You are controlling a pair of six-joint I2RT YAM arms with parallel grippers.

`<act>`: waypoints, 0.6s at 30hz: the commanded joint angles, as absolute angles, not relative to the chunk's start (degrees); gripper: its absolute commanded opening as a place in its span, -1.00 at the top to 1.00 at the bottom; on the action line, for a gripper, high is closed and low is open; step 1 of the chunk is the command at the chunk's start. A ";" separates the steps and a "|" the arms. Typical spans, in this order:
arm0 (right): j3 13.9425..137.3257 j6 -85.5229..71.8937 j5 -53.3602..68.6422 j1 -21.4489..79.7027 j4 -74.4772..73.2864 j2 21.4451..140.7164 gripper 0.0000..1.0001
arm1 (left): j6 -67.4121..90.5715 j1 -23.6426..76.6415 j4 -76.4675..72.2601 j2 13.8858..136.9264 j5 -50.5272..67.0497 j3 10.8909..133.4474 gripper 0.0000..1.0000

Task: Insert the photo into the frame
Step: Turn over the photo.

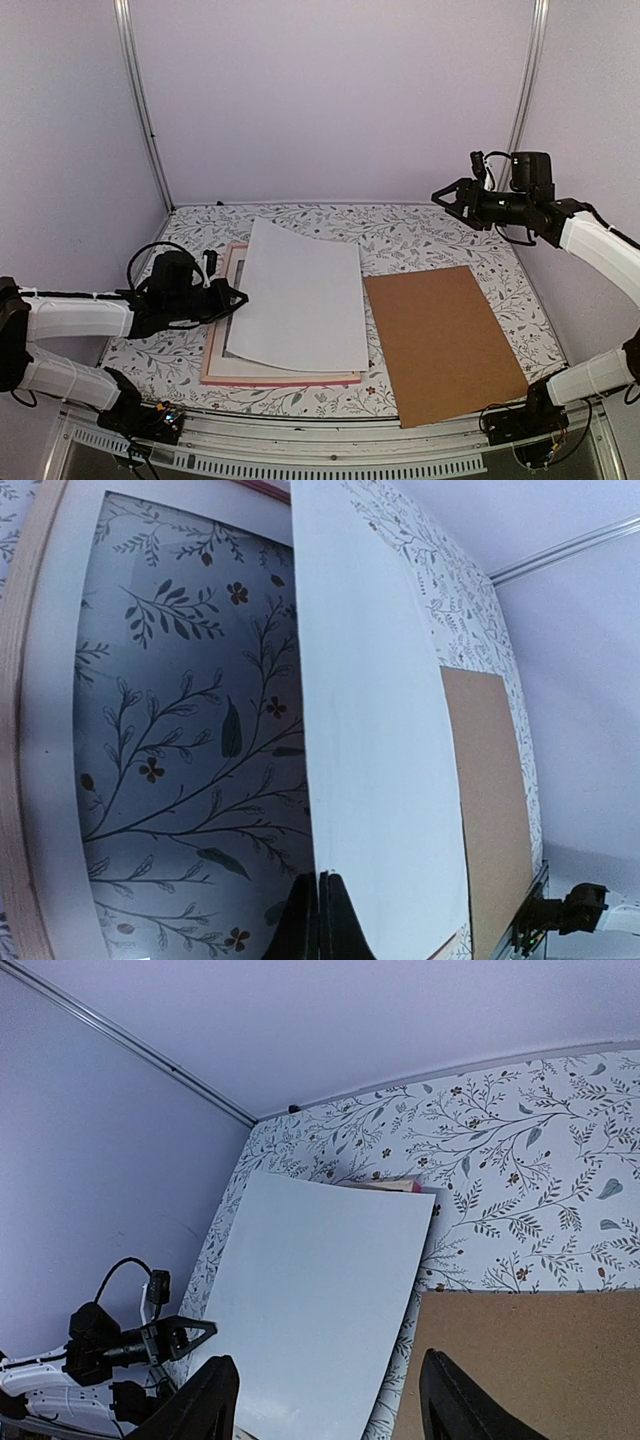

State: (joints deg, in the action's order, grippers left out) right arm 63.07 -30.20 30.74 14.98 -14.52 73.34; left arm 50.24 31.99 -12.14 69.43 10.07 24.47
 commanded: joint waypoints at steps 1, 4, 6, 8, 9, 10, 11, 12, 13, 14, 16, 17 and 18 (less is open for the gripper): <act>61.41 -30.09 31.52 14.85 -12.14 74.34 -0.30 | 47.11 30.69 -7.48 68.08 8.57 25.61 1.00; 60.93 -28.72 31.05 14.84 -12.77 75.33 -0.30 | 46.55 30.51 -6.34 67.94 8.33 25.60 1.00; 61.24 -27.21 30.22 14.83 -14.44 76.68 -0.30 | 46.49 30.50 -5.94 67.86 8.11 25.30 1.00; 61.26 -24.87 29.42 14.80 -15.70 78.34 -0.30 | 46.36 30.51 -5.69 67.77 7.75 25.11 1.00; 61.01 -24.15 28.93 14.82 -16.10 79.16 -0.31 | 46.20 30.50 -5.30 67.64 7.53 25.08 1.00; 60.72 -22.89 28.47 14.78 -16.38 79.78 -0.31 | 46.03 30.51 -4.94 67.52 7.10 25.01 1.00; 60.40 -22.22 27.81 14.83 -16.51 80.60 -0.31 | 45.84 30.52 -4.66 67.25 6.74 24.98 1.00; 59.86 -21.32 26.90 14.84 -16.58 81.04 -0.32 | 45.62 30.48 -4.39 67.10 6.25 24.90 1.00; 59.36 -20.82 25.64 14.85 -16.55 81.53 -0.33 | 45.55 30.42 -4.13 66.92 5.83 24.88 1.00; 58.93 -19.95 24.41 14.84 -16.60 81.95 -0.33 | 45.45 30.41 -3.87 66.70 5.26 24.87 1.00; 58.12 -18.95 22.08 14.79 -16.54 83.11 -0.36 | 45.44 30.42 -3.89 66.47 4.60 24.62 1.00; 57.76 -18.43 21.34 14.85 -16.53 83.53 -0.36 | 45.52 30.41 -4.16 66.49 4.35 24.42 1.00; 57.48 -18.19 20.86 14.85 -16.53 84.29 -0.37 | 45.67 30.44 -4.40 66.53 4.19 24.21 1.00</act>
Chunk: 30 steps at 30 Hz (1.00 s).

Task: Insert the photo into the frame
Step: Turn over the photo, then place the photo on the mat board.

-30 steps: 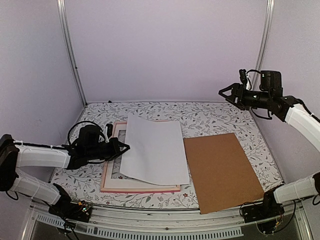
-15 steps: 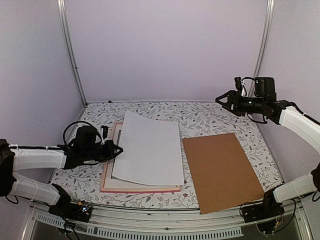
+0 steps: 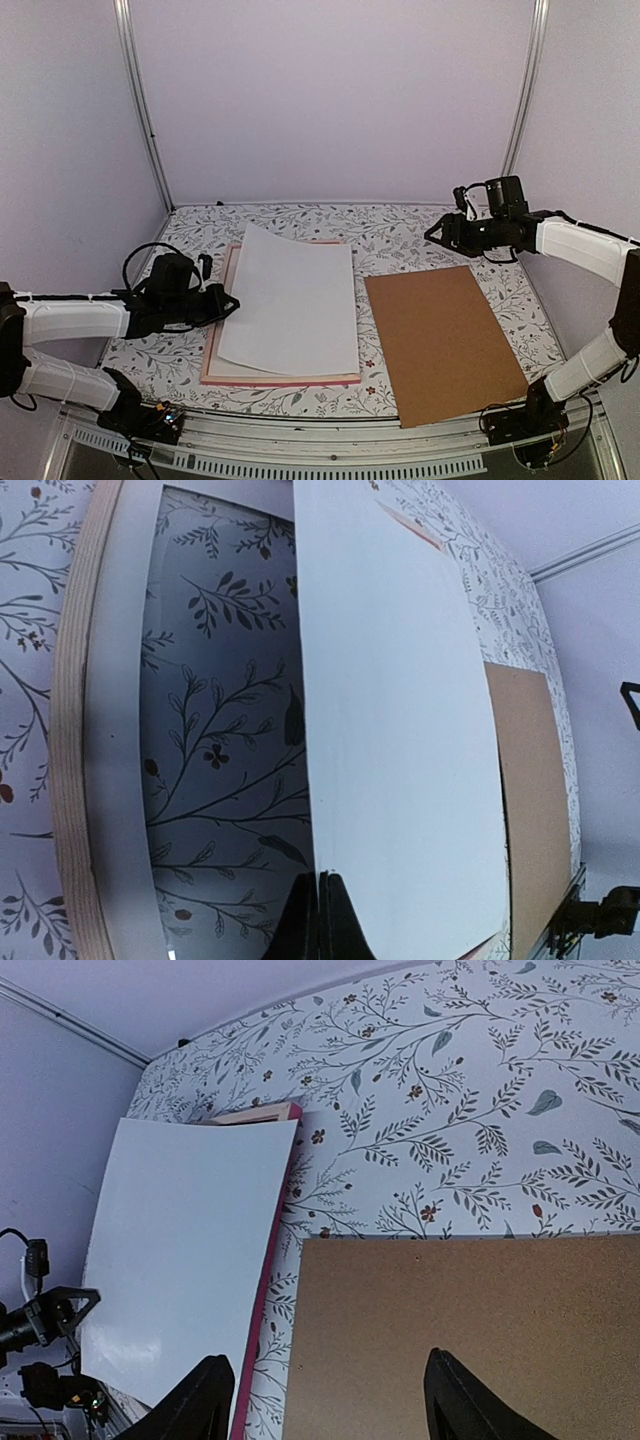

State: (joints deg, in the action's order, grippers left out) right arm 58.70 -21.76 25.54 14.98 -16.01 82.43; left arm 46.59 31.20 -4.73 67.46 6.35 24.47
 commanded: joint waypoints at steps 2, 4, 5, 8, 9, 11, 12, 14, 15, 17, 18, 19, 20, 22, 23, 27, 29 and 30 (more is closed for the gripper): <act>57.09 -17.61 20.53 14.85 -16.52 85.28 -0.38 | 45.94 30.41 -5.07 66.56 3.98 23.73 1.00; 56.76 -17.35 20.27 14.81 -16.35 86.41 -0.55 | 46.33 30.37 -5.52 66.54 3.95 23.26 1.00; 56.59 -17.32 20.16 14.85 -16.25 86.83 -0.65 | 46.40 30.33 -5.61 66.52 3.93 23.21 1.00; 56.08 -16.99 19.26 14.85 -16.00 87.64 -0.79 | 46.36 30.37 -5.39 66.34 3.91 23.20 1.00; 55.95 -17.01 18.81 14.85 -16.00 87.85 -0.81 | 46.35 30.36 -5.32 66.21 3.87 23.18 1.00; 55.90 -16.97 18.17 14.85 -16.06 88.26 -0.85 | 46.32 30.33 -4.92 65.88 3.67 23.20 1.00; 55.90 -16.96 17.78 14.82 -16.08 88.39 -0.94 | 46.23 30.34 -4.73 65.69 3.49 23.20 1.00; 55.65 -17.18 17.23 14.81 -16.08 88.38 -0.98 | 46.14 30.32 -4.22 65.27 3.06 23.20 1.00; 55.58 -17.22 17.18 14.85 -16.04 88.41 -0.98 | 46.00 30.34 -3.98 64.99 2.81 23.20 1.00; 55.47 -17.18 17.22 14.90 -15.89 88.46 -0.98 | 46.05 30.33 -3.70 64.61 2.24 23.00 1.00; 55.38 -17.21 17.15 14.86 -15.83 88.49 -0.98 | 46.05 30.32 -3.81 64.53 2.02 22.83 1.00; 55.33 -17.22 17.26 14.85 -15.82 88.64 -0.98 | 46.13 30.39 -3.93 64.54 1.87 22.65 1.00; 55.18 -17.23 17.37 14.83 -15.74 88.87 -0.98 | 46.14 30.33 -4.14 64.58 1.87 22.55 1.00; 55.20 -17.29 17.65 14.85 -15.60 89.40 -0.98 | 46.22 30.32 -4.53 64.83 2.22 22.46 1.00; 55.12 -17.39 17.80 14.83 -15.56 89.59 -0.98 | 46.11 30.37 -4.57 65.12 2.37 22.54 1.00; 55.02 -17.39 17.94 14.85 -15.47 90.08 -0.98 | 45.46 30.29 -4.42 66.10 3.16 22.89 1.00; 55.02 -17.44 17.73 14.85 -15.47 89.94 -0.98 | 45.19 30.28 -4.07 66.58 3.54 23.10 1.00; 55.02 -17.43 17.59 14.86 -15.37 89.79 -0.98 | 45.06 30.24 -3.97 66.69 3.67 23.11 1.00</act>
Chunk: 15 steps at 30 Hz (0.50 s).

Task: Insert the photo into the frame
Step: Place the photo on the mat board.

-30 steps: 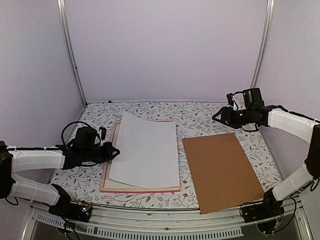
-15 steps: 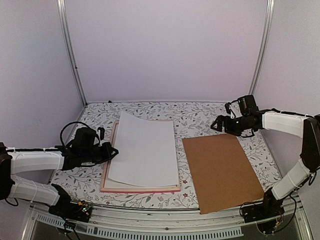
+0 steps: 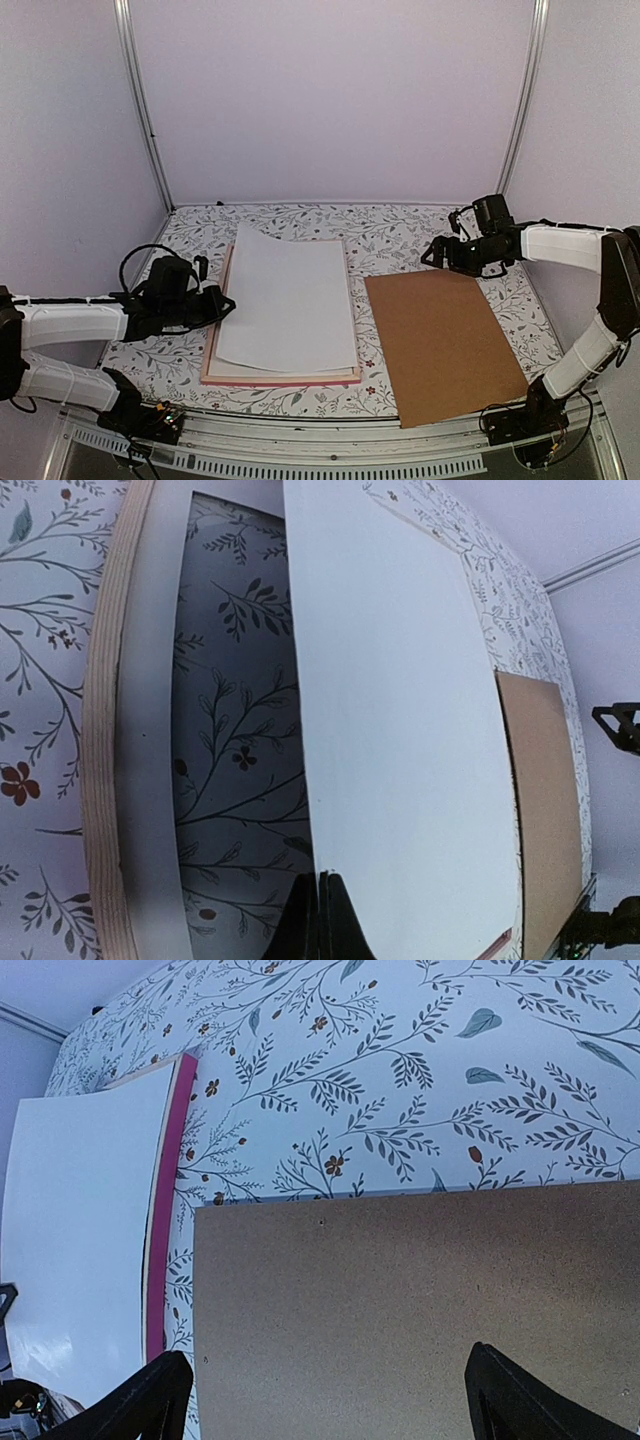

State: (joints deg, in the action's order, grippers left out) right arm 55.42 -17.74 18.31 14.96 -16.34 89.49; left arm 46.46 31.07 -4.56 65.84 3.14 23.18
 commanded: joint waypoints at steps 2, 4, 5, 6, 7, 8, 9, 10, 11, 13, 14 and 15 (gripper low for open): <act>55.02 -17.49 17.44 14.85 -15.26 89.50 -0.98 | 44.66 30.28 -3.53 66.75 3.58 23.35 1.00; 55.10 -17.49 17.53 14.85 -15.20 89.44 -0.98 | 44.37 30.24 -2.97 66.80 3.20 23.68 1.00; 55.17 -17.42 17.54 14.80 -15.17 89.46 -0.98 | 44.27 30.30 -2.84 66.80 3.13 23.79 1.00; 55.19 -17.48 17.60 14.83 -15.20 89.47 -0.98 | 44.21 30.25 -2.75 66.80 3.16 23.81 1.00; 55.19 -17.44 17.72 14.81 -15.15 89.55 -0.98 | 44.10 30.25 -2.66 66.86 3.16 23.89 1.00; 55.14 -17.47 17.73 14.80 -15.13 89.51 -0.98 | 44.00 30.24 -2.57 66.93 3.09 23.90 1.00; 55.11 -17.49 17.67 14.85 -15.15 89.54 -0.98 | 43.88 30.28 -2.49 66.97 3.01 23.91 1.00; 55.11 -17.45 17.68 14.87 -15.13 89.56 -0.98 | 43.79 30.25 -2.42 67.05 2.91 23.91 1.00; 55.04 -17.41 17.67 14.86 -15.13 89.48 -0.98 | 43.68 30.26 -2.33 67.12 2.86 23.91 1.00; 54.94 -17.45 17.75 14.81 -15.12 89.56 -0.98 | 43.38 30.17 -2.13 67.27 2.66 24.03 1.00; 54.87 -17.48 17.75 14.83 -15.05 89.56 -0.98 | 43.24 30.15 -1.94 67.32 2.64 24.14 1.00; 54.85 -17.49 17.80 14.83 -15.03 89.56 -0.98 | 43.14 30.16 -1.78 67.40 2.49 24.29 1.00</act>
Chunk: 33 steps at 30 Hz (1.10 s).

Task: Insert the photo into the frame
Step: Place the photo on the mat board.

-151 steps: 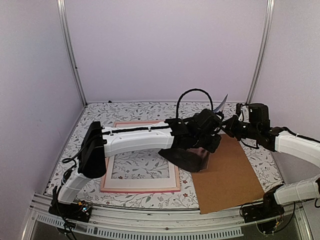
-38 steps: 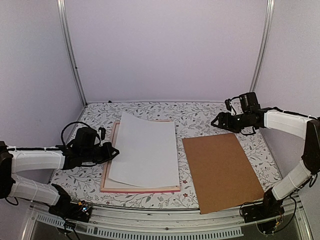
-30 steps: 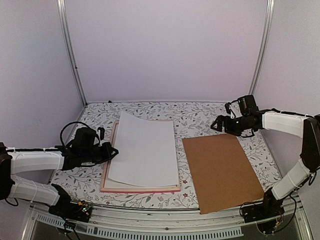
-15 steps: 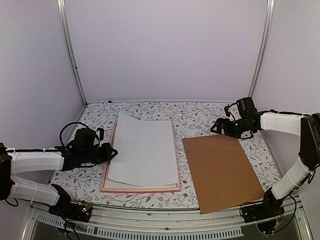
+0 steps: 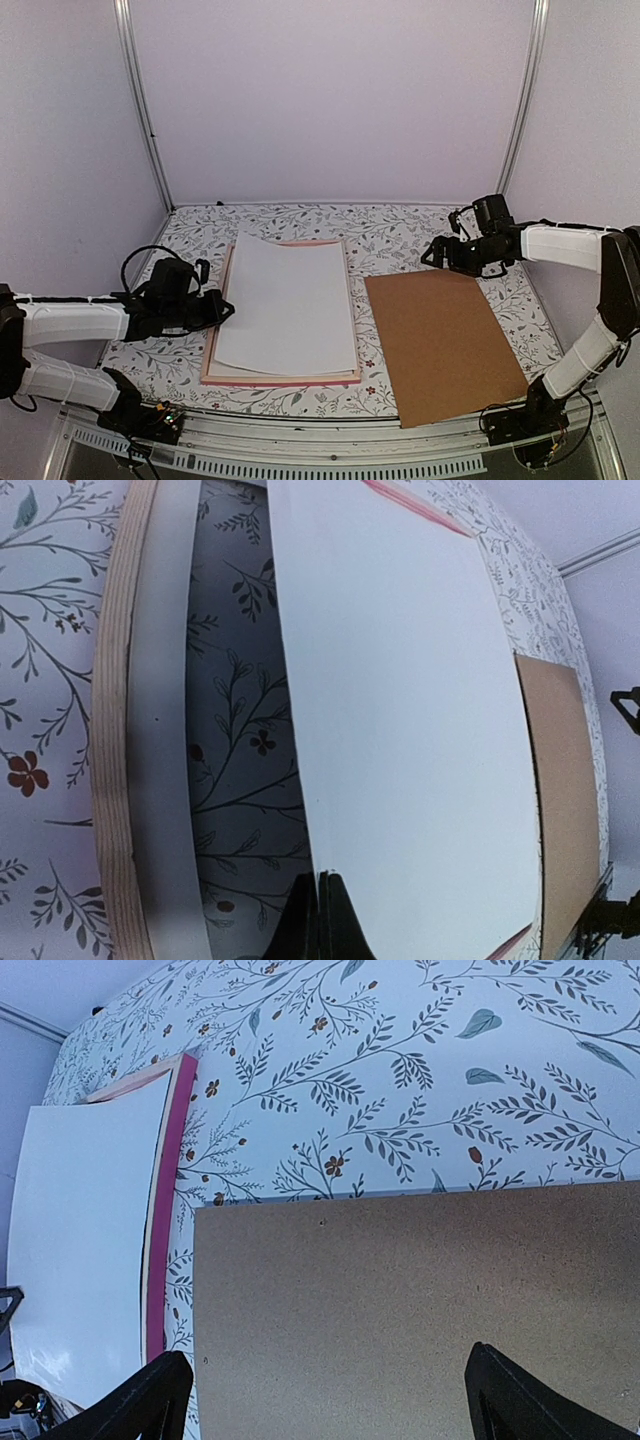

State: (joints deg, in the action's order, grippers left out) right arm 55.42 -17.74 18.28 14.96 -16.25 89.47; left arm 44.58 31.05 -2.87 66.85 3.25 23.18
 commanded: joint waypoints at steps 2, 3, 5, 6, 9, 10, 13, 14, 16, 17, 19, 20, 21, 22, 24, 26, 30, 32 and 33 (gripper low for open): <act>54.84 -17.49 17.92 14.81 -14.96 89.64 -0.98 | 43.01 30.15 -1.53 67.40 2.30 24.34 1.00; 54.84 -17.49 17.93 14.79 -14.94 89.65 -0.98 | 42.98 30.16 -1.51 67.39 2.18 24.35 1.00; 54.84 -17.49 17.93 14.85 -14.94 89.65 -0.98 | 43.04 30.19 -1.53 67.41 2.04 24.35 1.00; 54.90 -17.56 17.93 14.82 -14.90 89.65 -0.98 | 43.02 30.20 -1.58 67.39 1.88 24.35 1.00; 54.93 -17.54 18.17 14.78 -14.91 89.65 -0.98 | 43.03 30.15 -1.67 67.37 1.81 24.43 1.00; 54.93 -17.57 18.19 14.80 -14.84 89.69 -0.98 | 43.01 30.15 -1.67 67.40 1.83 24.49 1.00; 54.93 -17.66 18.49 14.85 -14.77 89.86 -0.98 | 43.00 30.15 -1.81 67.50 1.61 24.45 1.00; 54.93 -17.73 18.61 14.80 -14.68 89.94 -0.98 | 43.03 30.15 -1.76 67.50 1.52 24.47 1.00; 54.93 -17.80 18.77 14.78 -14.63 90.08 -0.98 | 43.00 30.15 -1.84 67.58 1.50 24.52 1.00; 54.98 -17.84 18.80 14.83 -14.59 90.16 -0.98 | 43.00 30.19 -1.82 67.54 1.49 24.60 1.00; 55.02 -17.80 18.81 14.87 -14.57 90.26 -0.98 | 42.98 30.15 -1.77 67.51 1.35 24.61 1.00; 55.10 -17.83 18.83 14.85 -14.59 90.26 -0.98 | 43.00 30.15 -1.76 67.42 1.32 24.59 1.00; 55.11 -17.84 18.81 14.78 -14.62 90.26 -0.98 | 43.00 30.19 -1.76 67.41 1.20 24.56 1.00; 55.18 -17.80 18.85 14.82 -14.63 90.33 -0.98 | 42.95 30.20 -1.64 67.34 1.04 24.58 1.00; 55.26 -17.84 18.90 14.85 -14.68 90.43 -0.98 | 42.81 30.09 -1.46 67.04 0.80 24.74 1.00; 55.35 -17.80 18.99 14.85 -14.59 90.51 -0.98 | 42.81 30.09 -1.34 66.90 0.54 24.83 1.00; 55.46 -17.92 19.14 14.84 -14.55 90.70 -0.98 | 42.75 30.06 -1.15 66.82 0.32 24.83 1.00; 55.30 -17.80 19.00 14.83 -14.61 90.70 -0.98 | 42.82 30.08 -1.04 66.51 0.18 24.62 1.00; 55.22 -17.81 18.92 14.86 -14.59 90.70 -0.98 | 42.88 30.11 -1.10 66.27 0.18 24.47 1.00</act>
